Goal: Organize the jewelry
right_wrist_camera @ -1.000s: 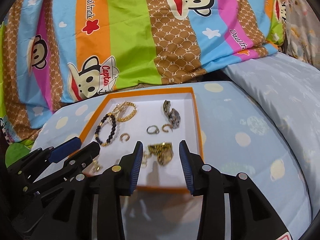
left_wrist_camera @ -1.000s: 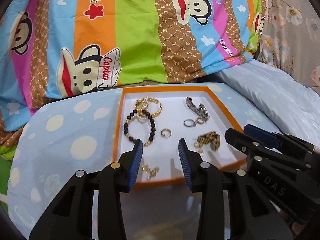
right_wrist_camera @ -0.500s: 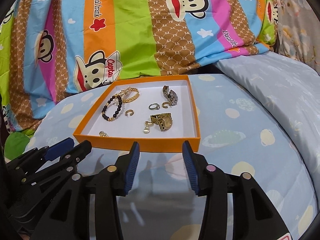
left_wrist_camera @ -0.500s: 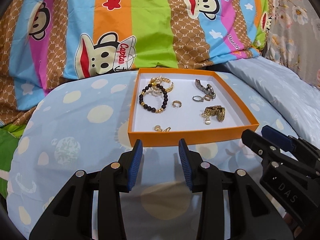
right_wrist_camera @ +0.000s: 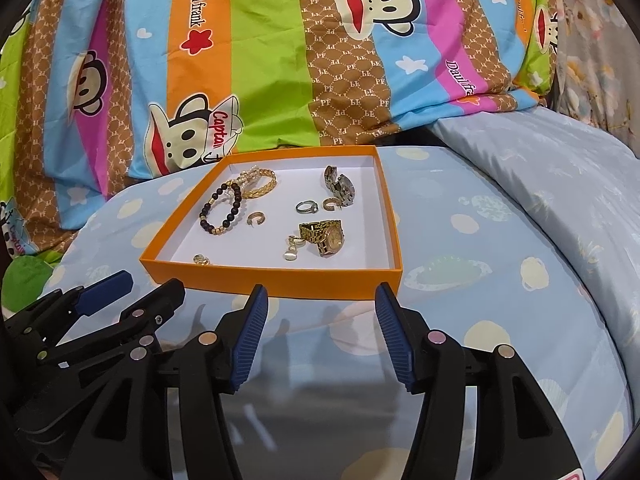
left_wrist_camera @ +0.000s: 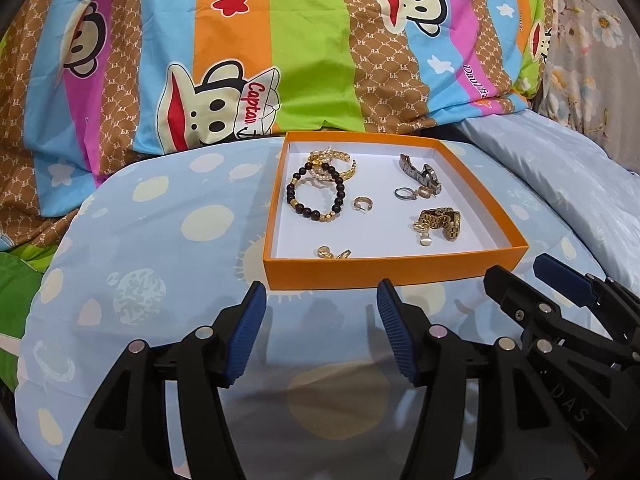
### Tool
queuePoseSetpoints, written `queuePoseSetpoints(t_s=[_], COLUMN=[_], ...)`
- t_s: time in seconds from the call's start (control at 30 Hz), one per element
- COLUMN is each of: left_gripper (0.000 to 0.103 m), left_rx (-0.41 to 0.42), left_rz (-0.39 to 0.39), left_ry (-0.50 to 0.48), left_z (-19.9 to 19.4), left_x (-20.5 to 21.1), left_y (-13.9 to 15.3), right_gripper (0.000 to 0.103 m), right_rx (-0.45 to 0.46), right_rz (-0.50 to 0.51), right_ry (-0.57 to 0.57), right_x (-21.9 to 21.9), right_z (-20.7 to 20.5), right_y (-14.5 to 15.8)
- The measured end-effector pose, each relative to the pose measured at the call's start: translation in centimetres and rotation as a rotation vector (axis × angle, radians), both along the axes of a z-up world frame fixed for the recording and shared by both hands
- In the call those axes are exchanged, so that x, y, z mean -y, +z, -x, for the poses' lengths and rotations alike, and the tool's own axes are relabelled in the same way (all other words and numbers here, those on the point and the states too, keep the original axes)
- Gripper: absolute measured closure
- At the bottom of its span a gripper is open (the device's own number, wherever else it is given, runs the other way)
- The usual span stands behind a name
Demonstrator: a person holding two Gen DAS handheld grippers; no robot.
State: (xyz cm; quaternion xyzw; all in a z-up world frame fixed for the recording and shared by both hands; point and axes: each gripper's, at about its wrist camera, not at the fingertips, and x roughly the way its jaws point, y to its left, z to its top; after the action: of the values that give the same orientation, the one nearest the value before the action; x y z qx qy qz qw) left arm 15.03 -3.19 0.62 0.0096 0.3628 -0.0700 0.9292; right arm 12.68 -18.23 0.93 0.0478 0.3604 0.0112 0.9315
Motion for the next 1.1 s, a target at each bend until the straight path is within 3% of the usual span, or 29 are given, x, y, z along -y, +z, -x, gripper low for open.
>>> queuePoseSetpoints(t_s=[0.2,0.4,0.8,0.93,1.1], left_gripper=[0.043,0.031,0.029,0.023,0.023], left_rx=[0.0,-0.005,-0.009,-0.015,-0.017], left_rz=[-0.017,-0.03,-0.06,-0.068,-0.063], left_ry=[0.02,0.06,0.101,0.125,0.127], left_z=[0.0,-0.07,-0.16,-0.28,-0.3], left_x=[-0.04,-0.32,-0.52,-0.7,-0.83], left_y=[-0.02,-0.08,-0.08,-0.19,-0.2], right_gripper=[0.041,0.037,0.037,0.031,0.028], right_rx=[-0.013,-0.025,-0.011,-0.012,-0.018], right_rz=[0.002,-0.006,0.046,0.057,0.051], right_ry=[-0.023,-0.039,-0.041,-0.062,-0.073], right_x=[0.23,0.5,-0.31,-0.19,0.02], right_z=[-0.14,-0.17,0.07,0.06,-0.03], right_y=[-0.17,-0.31,0.03,0.03,-0.03])
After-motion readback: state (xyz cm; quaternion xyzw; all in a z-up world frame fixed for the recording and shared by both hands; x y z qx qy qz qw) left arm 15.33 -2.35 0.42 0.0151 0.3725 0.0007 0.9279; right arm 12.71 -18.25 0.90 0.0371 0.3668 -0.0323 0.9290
